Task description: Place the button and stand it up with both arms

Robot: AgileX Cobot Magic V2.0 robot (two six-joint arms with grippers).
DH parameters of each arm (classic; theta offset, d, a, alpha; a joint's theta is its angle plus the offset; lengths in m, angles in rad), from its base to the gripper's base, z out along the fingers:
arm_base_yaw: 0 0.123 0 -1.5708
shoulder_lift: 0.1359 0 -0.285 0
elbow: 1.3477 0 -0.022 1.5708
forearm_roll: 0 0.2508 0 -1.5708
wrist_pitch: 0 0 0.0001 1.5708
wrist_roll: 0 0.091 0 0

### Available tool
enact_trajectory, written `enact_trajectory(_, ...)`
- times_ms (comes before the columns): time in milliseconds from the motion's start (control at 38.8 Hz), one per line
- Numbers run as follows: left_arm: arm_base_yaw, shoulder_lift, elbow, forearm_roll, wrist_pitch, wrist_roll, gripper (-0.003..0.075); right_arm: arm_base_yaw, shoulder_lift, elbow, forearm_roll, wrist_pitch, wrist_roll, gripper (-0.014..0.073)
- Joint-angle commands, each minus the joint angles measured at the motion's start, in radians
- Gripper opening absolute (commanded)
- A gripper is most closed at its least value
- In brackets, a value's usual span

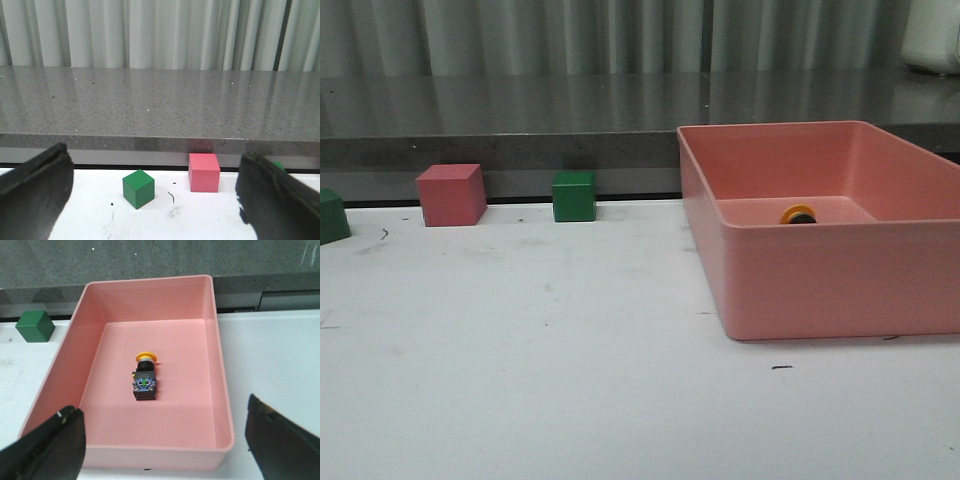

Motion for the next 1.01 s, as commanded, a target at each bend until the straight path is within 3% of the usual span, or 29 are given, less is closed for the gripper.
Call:
enact_trajectory(0,0.003,0.013,-0.035,0.001,-0.079,-0.001,0.0593,0.004,0.133,-0.12,0.008,-0.064,-0.007,0.0661)
enact_trajectory(309,0.003,0.013,-0.035,0.001,-0.079,-0.001,0.0563,0.124,0.524,-0.43,0.008,0.06,-0.007,0.065)
enact_trajectory(541,0.003,0.013,-0.035,0.001,-0.079,-0.001,0.0563,0.126,0.764,-0.683,-0.035,0.265,0.012,0.0598)
enact_trajectory(747,0.003,0.013,-0.035,0.001,-0.079,-0.001,0.0563,0.126,0.943,-0.869,-0.16,0.448,0.192,0.0598)
enact_trajectory(979,0.003,0.013,-0.035,0.001,-0.079,-0.001,0.0563,0.122,1.112,-0.997,-0.156,0.538,0.196,0.0598)
